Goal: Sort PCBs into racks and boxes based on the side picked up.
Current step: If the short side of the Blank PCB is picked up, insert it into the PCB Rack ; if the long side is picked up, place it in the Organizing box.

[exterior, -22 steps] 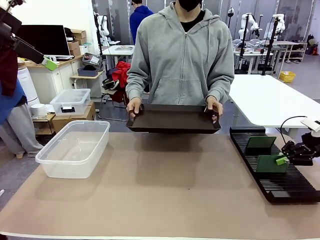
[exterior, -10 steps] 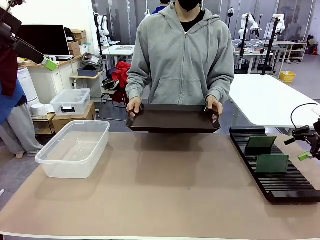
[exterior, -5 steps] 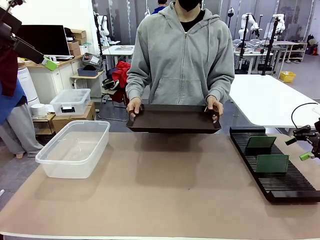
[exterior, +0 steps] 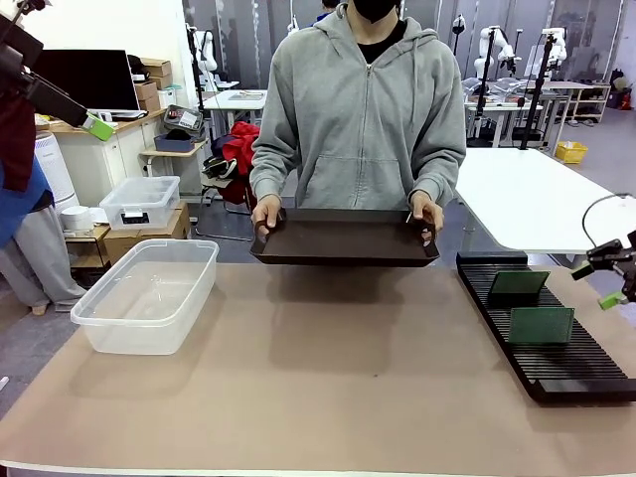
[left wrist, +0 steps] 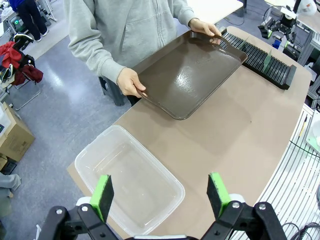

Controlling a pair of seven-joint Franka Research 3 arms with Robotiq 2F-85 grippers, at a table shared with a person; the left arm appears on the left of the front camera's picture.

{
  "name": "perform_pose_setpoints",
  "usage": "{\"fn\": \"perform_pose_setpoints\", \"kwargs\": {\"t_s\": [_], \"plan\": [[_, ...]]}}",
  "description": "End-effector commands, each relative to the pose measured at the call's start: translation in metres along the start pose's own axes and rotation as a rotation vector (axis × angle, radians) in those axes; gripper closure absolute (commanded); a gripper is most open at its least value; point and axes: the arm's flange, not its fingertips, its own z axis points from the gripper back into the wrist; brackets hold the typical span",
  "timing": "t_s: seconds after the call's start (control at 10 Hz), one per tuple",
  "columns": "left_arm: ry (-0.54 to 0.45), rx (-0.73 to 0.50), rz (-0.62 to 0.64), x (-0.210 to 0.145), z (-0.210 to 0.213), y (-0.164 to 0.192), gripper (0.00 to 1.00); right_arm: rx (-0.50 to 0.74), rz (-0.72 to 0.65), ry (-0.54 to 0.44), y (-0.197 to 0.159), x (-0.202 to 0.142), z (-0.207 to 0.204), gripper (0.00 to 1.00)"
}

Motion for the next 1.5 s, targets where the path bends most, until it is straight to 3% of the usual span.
{"fn": "perform_pose_setpoints", "kwargs": {"t_s": [0.0,0.3,0.6,1.0,1.4], "plan": [[-0.010,-0.001,-0.001,-0.002,-0.001,0.000,0.00,-0.038,-0.045,0.111,0.029,0.052,0.009,0.00],[-0.010,-0.001,-0.001,-0.002,-0.001,0.000,0.00,-0.036,-0.095,0.113,0.046,0.114,0.049,0.00],[-0.010,-0.001,-0.001,-0.002,-0.001,0.000,0.00,-0.144,-0.103,0.182,0.061,0.166,0.083,0.00],[-0.010,-0.001,-0.001,-0.002,-0.001,0.000,0.00,-0.232,-0.147,0.051,0.086,0.202,0.107,0.00],[-0.010,-0.001,-0.001,-0.002,-0.001,0.000,0.00,-0.232,-0.122,-0.165,0.088,0.200,0.104,0.00]]}}
